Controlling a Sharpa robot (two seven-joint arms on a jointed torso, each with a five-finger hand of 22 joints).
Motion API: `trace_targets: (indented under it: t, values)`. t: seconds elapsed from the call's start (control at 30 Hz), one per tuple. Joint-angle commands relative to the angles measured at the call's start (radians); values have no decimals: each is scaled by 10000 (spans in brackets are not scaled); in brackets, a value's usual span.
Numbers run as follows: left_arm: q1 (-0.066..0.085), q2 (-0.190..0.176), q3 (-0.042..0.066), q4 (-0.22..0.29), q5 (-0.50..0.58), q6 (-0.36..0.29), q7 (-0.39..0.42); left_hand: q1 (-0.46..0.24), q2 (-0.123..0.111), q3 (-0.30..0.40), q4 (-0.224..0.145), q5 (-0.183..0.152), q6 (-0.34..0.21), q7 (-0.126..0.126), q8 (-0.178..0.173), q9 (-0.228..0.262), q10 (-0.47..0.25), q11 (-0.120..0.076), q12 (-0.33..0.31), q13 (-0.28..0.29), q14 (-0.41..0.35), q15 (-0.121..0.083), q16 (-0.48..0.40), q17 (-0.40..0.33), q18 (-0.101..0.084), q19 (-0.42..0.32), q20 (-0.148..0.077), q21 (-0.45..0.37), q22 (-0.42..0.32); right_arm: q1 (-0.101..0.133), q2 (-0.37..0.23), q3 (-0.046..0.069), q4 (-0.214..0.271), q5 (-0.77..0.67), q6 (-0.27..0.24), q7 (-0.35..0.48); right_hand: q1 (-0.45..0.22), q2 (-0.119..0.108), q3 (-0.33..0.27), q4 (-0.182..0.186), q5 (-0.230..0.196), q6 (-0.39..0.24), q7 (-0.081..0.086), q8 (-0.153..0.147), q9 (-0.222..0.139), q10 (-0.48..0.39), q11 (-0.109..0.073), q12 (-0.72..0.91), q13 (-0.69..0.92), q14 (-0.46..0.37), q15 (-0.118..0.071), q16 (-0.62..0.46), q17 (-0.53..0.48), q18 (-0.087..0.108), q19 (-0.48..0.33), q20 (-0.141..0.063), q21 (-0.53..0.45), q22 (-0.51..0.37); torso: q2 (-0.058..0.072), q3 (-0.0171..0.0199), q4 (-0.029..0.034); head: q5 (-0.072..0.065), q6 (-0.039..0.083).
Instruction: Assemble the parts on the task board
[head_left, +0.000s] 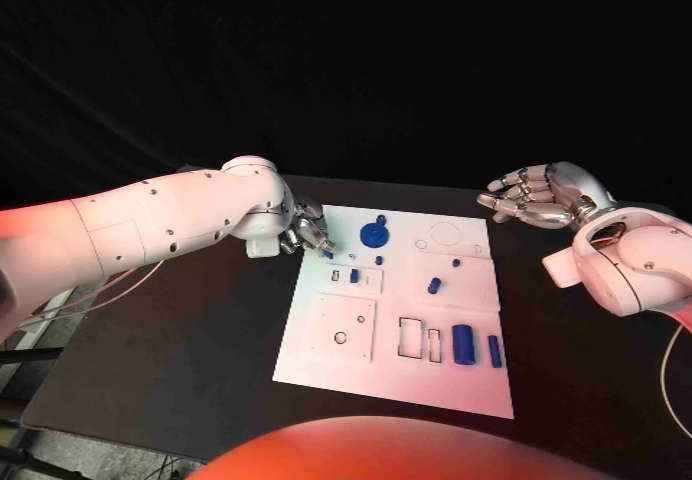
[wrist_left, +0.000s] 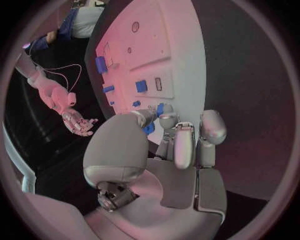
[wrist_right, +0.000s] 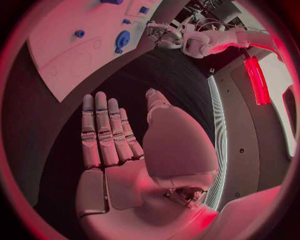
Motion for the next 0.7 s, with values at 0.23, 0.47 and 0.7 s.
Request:
trace_targets:
  t: [0.23, 0.47, 0.7]
  values:
    - [-210, -289, 2, 742, -407, -637, 96, 64, -85, 1099, -967, -37, 39, -90, 83, 27, 155, -25, 117, 90, 490, -45, 46, 242, -89, 156, -35, 104, 167, -34, 3, -6, -18, -71, 162, -7, -12, 121, -50, 7, 25, -52, 404, 40, -12, -80, 10, 32, -14, -52, 31, -52, -10, 42, -44, 52, -57, -14, 11, -6, -13, -3, 17]
    - [-380, -439, -2, 1154, -729, -883, 116, 36, -124, 1222, -1024, -32, 54, -99, 96, 43, 205, -34, 149, 142, 492, -53, 48, 246, -104, 212, -43, 143, 244, -44, 7, -10, -31, -93, 156, -4, -12, 121, -50, 7, 25, -52, 404, 40, -12, -80, 10, 32, -14, -52, 31, -52, -10, 42, -44, 52, -57, -14, 33, -6, -12, 18, 1]
    - [-515, -512, -1, 1383, -930, -884, 192, 5, -158, 1272, -1041, -39, 64, -101, 104, 52, 220, -36, 155, 146, 493, -56, 49, 248, -106, 222, -46, 151, 258, -51, 13, -11, -34, -95, 171, -5, -12, 121, -50, 7, 25, -52, 404, 40, -12, -80, 10, 32, -14, -52, 31, -52, -10, 42, -44, 52, -57, -14, 36, -8, -15, 46, -20]
